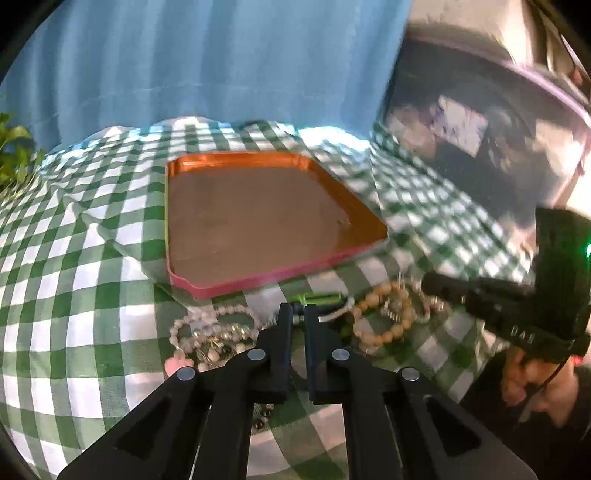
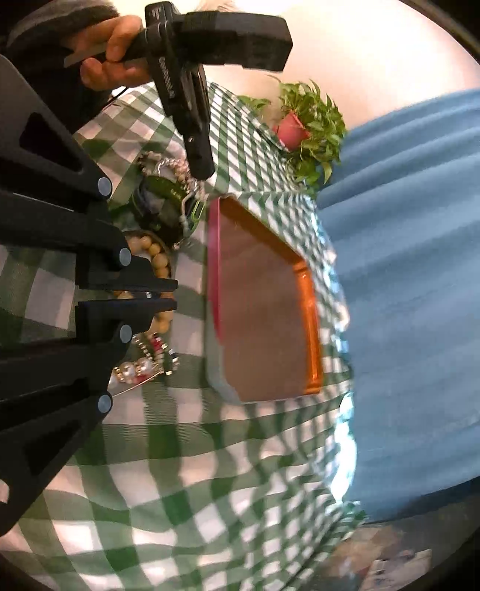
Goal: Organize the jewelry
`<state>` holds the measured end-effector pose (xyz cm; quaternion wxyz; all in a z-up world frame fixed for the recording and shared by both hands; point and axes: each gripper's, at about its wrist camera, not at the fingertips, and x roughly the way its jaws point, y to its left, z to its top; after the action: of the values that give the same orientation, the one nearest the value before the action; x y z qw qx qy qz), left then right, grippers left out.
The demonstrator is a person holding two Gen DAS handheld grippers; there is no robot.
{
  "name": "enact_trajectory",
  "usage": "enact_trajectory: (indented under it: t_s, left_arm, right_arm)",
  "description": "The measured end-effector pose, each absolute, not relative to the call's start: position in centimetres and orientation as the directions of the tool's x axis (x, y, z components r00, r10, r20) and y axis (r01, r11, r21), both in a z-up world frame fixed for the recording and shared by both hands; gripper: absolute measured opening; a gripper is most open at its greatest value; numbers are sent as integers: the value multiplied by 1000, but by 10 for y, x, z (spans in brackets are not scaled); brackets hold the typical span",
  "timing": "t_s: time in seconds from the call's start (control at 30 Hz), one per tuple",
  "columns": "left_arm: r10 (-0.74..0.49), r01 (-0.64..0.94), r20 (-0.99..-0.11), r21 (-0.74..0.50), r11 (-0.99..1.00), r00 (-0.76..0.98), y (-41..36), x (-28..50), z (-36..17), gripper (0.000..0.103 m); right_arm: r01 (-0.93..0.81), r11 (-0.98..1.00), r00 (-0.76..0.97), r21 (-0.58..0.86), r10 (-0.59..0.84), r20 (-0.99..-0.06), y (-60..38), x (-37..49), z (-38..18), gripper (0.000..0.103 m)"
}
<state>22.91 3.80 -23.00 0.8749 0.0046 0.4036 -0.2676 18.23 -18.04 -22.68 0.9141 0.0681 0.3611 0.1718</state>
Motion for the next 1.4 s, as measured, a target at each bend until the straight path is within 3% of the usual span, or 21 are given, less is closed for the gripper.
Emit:
enact_trajectory:
  t_s: [0.1, 0.2, 0.23, 0.27, 0.37, 0.47, 0.53, 0.57, 0.63, 0.67, 0.77, 0.83, 1.0, 1.07, 1.27, 1.4]
  left_arm:
    - [-409, 460, -764, -166, 872, 500, 32, 231, -243, 20]
    - [-410, 464, -766, -166, 870, 495, 30, 230, -245, 48]
    - [-389, 456, -760, -137, 879, 522, 29, 229, -244, 63]
    - [-367, 450, -747, -103, 887, 553, 28, 229, -242, 69]
    - [-352, 456, -732, -63, 888, 583, 21, 230, -241, 71]
    - [-355, 485, -739, -45, 873, 572, 13, 235, -244, 71]
    - [-402, 543, -736, -56, 838, 545, 8, 233, -243, 68]
    - [-422, 564, -729, -61, 824, 539, 5, 230, -241, 56]
    - [-401, 568, -717, -8, 823, 571, 0, 222, -238, 42]
    - [-383, 567, -717, 20, 824, 582, -2, 220, -239, 33]
    - [-363, 540, -740, 0, 842, 567, 4, 227, -244, 21]
    - [-368, 517, -741, -34, 856, 561, 11, 231, -244, 15]
    - [-386, 492, -718, -70, 868, 580, 21, 231, -238, 10]
    - [-407, 489, -704, -96, 867, 583, 25, 231, -233, 3]
    - [-475, 479, -652, -189, 857, 591, 40, 232, -219, 3]
    - [-369, 370, -725, -169, 914, 581, 55, 235, -236, 7]
  right_arm:
    - [-244, 945, 672, 216, 326, -665, -178, 185, -232, 5]
    - [-221, 940, 642, 260, 341, -687, -184, 190, -241, 8]
    - [-220, 937, 635, 271, 348, -689, -186, 191, -243, 8]
    - [-216, 938, 629, 272, 347, -696, -186, 192, -245, 11]
    - [-209, 937, 618, 279, 348, -705, -185, 194, -249, 28]
    - [-205, 942, 632, 264, 334, -699, -184, 195, -248, 28]
    - [-207, 942, 618, 266, 336, -711, -182, 198, -252, 28]
    - [-200, 942, 609, 269, 334, -719, -183, 200, -255, 29]
    - [-195, 942, 612, 274, 335, -716, -184, 201, -255, 27]
    - [-194, 941, 613, 277, 337, -715, -184, 201, -256, 22]
    - [-196, 933, 613, 303, 358, -704, -187, 201, -255, 9]
    - [-204, 936, 620, 285, 349, -703, -185, 200, -253, 9]
    - [-223, 936, 647, 273, 351, -677, -185, 195, -245, 9]
    - [-224, 933, 661, 280, 357, -660, -187, 193, -240, 8]
    - [-233, 925, 699, 300, 374, -610, -195, 188, -227, 8]
    - [-254, 921, 707, 296, 386, -593, -193, 186, -220, 3]
